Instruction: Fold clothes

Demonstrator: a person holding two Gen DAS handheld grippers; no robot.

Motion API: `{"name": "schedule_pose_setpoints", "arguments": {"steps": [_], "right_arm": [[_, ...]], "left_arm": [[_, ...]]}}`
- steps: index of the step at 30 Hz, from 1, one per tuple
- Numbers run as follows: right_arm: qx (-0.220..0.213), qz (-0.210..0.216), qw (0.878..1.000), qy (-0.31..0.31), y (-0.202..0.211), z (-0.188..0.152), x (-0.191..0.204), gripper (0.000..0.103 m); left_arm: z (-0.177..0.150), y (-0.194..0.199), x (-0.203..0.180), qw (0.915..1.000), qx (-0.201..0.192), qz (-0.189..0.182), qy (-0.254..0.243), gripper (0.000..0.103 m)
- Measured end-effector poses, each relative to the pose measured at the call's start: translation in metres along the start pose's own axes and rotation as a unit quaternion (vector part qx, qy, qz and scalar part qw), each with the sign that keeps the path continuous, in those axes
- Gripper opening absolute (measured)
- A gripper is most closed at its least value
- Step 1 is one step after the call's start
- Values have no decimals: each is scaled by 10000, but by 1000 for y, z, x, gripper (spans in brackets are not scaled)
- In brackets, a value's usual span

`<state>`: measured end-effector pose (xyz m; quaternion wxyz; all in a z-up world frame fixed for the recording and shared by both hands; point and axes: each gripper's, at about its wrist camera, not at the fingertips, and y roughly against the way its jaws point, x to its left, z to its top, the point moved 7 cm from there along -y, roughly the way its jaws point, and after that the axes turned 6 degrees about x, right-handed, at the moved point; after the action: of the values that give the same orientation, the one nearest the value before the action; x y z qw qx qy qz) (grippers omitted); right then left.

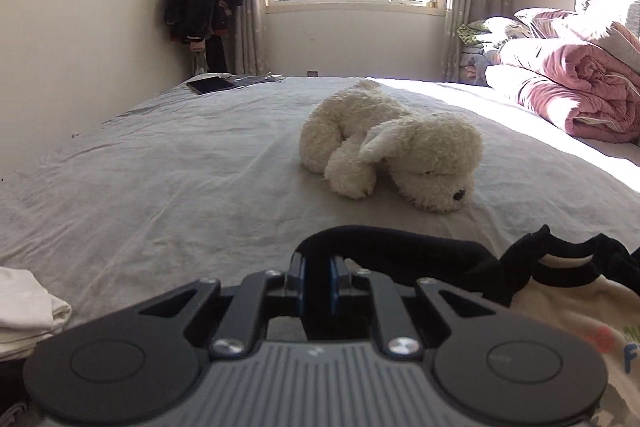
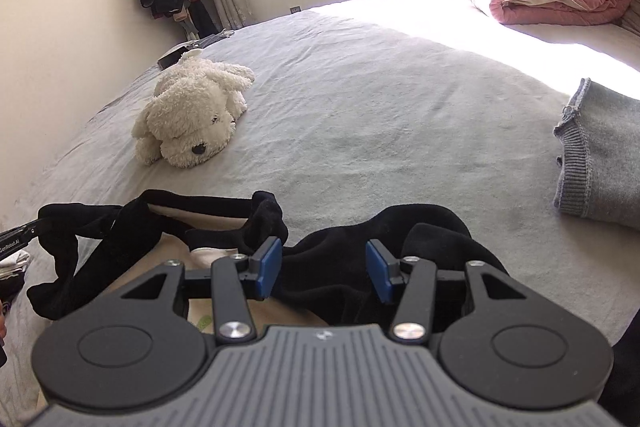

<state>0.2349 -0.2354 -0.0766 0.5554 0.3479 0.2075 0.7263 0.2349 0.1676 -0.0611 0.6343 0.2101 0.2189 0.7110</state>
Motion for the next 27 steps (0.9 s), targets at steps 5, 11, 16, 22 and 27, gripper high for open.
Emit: {"name": "schedule_pose_setpoints", "arguments": {"steps": [5,11,16,22,27], "right_arm": [[55,2,9999,119,-14,4,9,40],[113,-4,9998,142,-28,7,16,39],[130,-25,9999,78,-34,11,17,38],[145,-16,9998,98,-34,14,19,38],[164,22,9998,124,-37,17,23,36]], "left_arm": [[2,-9,41,9981,-4,525,320,12],[5,-22,99,9867,288,1179,1085,12],[3,-22,118,9778,479,1535,1342,16],[8,-8,115,9745,503,1690,1386,46],[24,7,86,9846,332,1204,1225,62]]}}
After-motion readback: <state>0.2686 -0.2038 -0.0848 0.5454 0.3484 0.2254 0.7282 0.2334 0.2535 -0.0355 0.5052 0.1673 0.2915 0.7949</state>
